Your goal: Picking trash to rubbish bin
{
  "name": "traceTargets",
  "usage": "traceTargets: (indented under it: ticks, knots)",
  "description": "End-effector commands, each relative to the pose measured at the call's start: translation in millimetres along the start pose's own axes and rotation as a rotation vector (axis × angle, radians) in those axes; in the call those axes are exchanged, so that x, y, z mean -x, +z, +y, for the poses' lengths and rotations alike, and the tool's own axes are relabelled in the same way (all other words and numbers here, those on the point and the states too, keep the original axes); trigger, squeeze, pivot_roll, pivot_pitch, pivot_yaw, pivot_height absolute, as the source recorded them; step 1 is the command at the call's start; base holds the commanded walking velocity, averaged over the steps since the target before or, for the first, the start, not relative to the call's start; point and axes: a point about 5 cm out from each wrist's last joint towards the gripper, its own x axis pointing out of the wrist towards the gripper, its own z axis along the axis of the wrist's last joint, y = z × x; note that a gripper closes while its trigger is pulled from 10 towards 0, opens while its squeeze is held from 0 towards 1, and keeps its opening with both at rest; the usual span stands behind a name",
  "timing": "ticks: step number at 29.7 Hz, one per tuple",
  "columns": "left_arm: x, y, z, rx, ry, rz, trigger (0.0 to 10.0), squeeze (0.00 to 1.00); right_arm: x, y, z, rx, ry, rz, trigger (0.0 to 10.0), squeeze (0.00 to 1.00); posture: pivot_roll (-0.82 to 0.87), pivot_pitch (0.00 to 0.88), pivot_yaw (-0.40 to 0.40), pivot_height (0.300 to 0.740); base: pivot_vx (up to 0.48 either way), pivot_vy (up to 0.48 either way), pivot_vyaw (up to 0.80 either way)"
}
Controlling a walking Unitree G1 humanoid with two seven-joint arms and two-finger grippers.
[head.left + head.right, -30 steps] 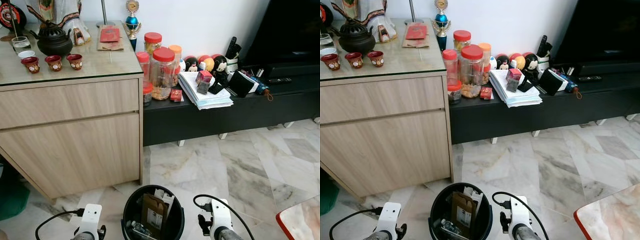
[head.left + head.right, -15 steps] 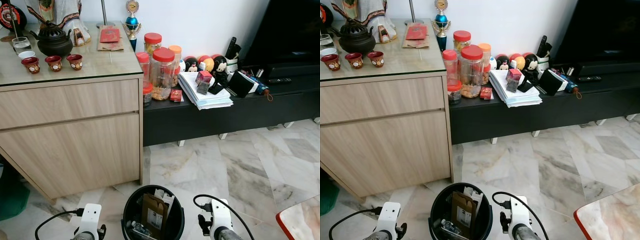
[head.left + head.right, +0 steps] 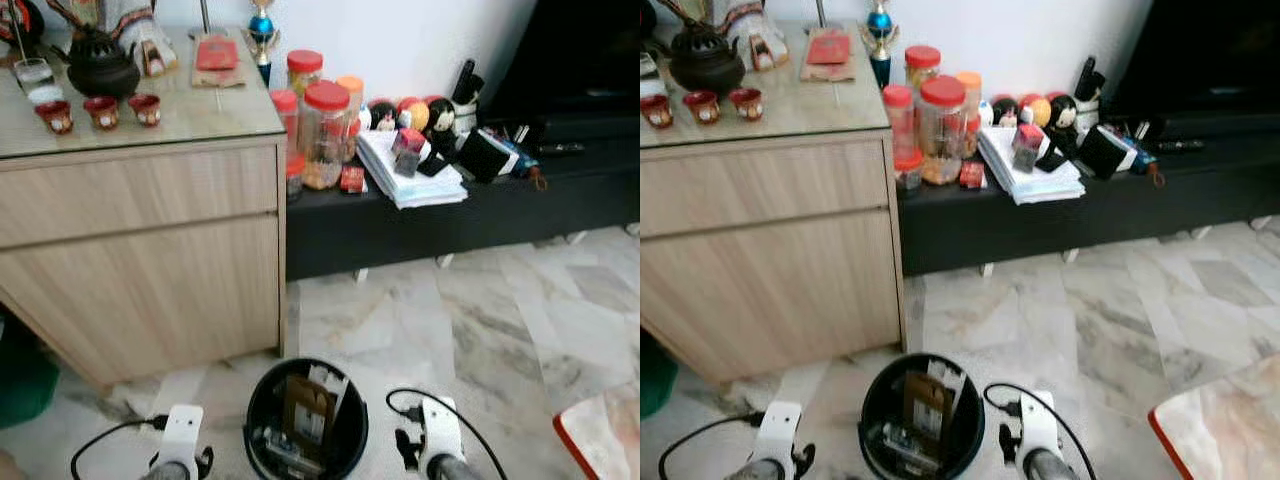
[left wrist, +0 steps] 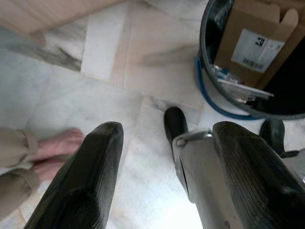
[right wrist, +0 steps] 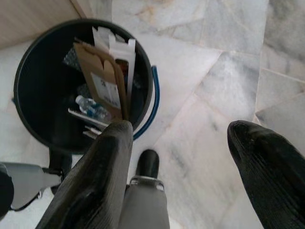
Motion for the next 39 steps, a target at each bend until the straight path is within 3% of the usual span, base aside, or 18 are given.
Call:
traceTargets:
  ticks: [1, 39]
  knots:
    - [0.9, -4.0, -1.1, 0.006, -0.004, 0.006, 10.0, 0.00, 0.7, -4.1, -0.4, -0.018, -0.007, 0.014, 10.0, 0.00, 0.12, 0.062, -0.084, 0.740, -0.322, 0.000, 0.00]
    - [1.0, -4.5, -3.0, 0.010, -0.009, 0.004, 10.0, 0.00, 0.8, -4.9, 1.1, -0.020, -0.002, 0.015, 10.0, 0.00, 0.11, 0.071, -0.089, 0.740, -0.319, 0.000, 0.00]
